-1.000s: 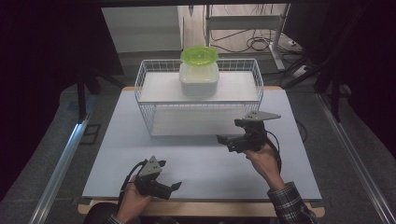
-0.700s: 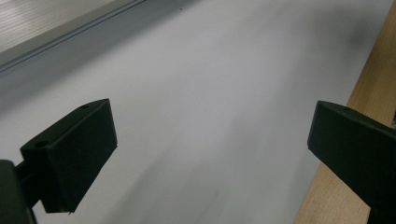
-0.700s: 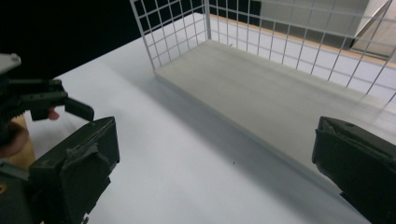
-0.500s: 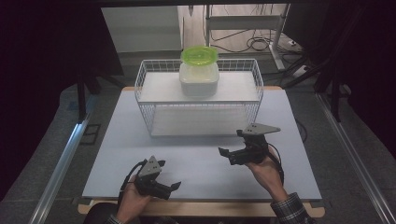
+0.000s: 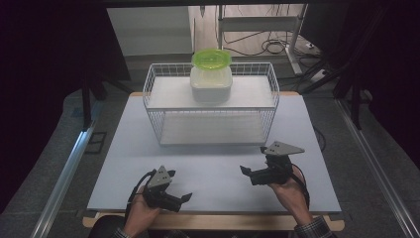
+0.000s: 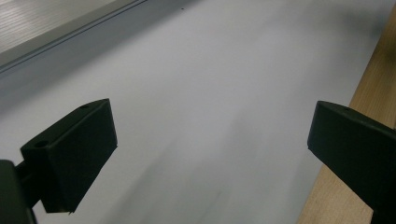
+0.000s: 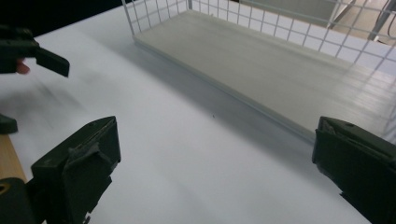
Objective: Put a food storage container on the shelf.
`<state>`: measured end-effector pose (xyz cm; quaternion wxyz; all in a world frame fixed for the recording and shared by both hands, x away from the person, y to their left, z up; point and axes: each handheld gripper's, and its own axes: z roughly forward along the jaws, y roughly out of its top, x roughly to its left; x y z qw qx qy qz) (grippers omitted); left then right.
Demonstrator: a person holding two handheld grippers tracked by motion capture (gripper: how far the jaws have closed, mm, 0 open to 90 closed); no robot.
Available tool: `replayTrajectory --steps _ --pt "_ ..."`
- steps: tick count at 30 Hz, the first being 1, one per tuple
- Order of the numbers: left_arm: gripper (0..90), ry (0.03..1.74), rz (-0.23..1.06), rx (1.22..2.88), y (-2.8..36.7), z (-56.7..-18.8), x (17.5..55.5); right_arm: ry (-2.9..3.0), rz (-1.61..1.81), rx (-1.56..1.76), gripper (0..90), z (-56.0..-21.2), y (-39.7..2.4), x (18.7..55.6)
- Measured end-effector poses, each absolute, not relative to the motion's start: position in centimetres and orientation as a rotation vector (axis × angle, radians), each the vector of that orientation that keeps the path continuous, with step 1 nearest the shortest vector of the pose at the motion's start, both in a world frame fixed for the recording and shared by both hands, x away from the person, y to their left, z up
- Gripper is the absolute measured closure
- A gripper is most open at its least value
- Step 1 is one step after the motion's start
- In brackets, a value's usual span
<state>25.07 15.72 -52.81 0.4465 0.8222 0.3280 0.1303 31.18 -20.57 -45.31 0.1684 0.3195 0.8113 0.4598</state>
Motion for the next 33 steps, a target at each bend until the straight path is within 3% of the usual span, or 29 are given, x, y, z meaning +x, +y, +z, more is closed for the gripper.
replayTrajectory --steps 16,33 --pt "0.7 0.823 0.330 2.049 15.7 -52.9 25.2 2.348 1.178 0.951 0.0 -48.5 -22.5 30.0" --pt "0.2 0.831 0.334 2.089 15.5 -53.3 25.3 2.437 1.031 0.947 0.0 -51.3 -21.8 28.9"
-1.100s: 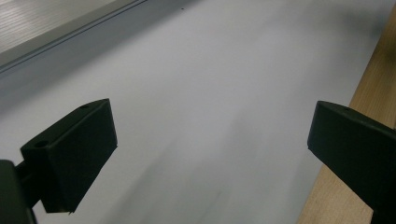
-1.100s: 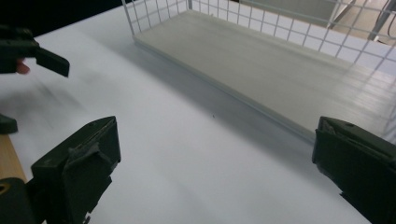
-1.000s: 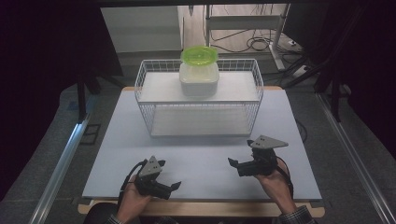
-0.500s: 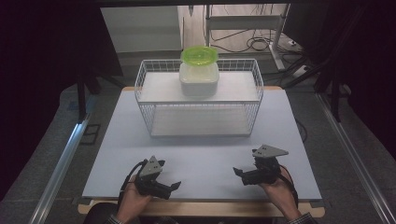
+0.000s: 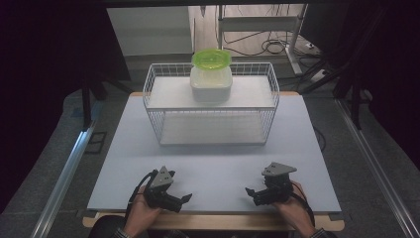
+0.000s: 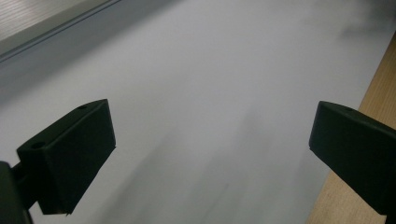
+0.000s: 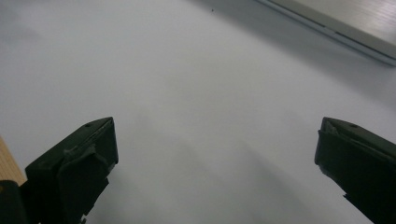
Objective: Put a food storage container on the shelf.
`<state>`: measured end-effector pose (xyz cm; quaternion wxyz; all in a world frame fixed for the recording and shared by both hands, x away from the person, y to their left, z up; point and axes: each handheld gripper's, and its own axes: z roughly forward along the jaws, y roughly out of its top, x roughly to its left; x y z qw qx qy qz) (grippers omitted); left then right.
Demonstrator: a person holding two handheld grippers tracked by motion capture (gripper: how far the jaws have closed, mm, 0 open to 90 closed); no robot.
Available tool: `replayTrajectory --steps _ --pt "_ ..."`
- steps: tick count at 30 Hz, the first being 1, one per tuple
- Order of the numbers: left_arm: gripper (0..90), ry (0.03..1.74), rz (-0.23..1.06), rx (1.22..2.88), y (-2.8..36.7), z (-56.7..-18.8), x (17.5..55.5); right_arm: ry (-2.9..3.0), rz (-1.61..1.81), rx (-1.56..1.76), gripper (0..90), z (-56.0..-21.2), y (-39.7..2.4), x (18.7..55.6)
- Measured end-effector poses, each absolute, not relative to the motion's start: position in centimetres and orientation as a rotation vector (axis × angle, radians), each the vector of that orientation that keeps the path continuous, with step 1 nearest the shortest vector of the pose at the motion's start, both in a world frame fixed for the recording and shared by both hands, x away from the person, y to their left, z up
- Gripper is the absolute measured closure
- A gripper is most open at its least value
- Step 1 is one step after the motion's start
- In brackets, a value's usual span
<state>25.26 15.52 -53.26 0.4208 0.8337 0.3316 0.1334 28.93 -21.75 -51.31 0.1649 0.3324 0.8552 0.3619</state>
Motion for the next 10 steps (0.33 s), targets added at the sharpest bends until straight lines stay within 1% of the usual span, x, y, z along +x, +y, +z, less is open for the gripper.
replayTrajectory --steps 10 --pt "0.1 0.844 0.337 2.091 15.51 -53.33 25.35 2.455 1.016 0.954 0.0 -51.64 -21.64 29.11"
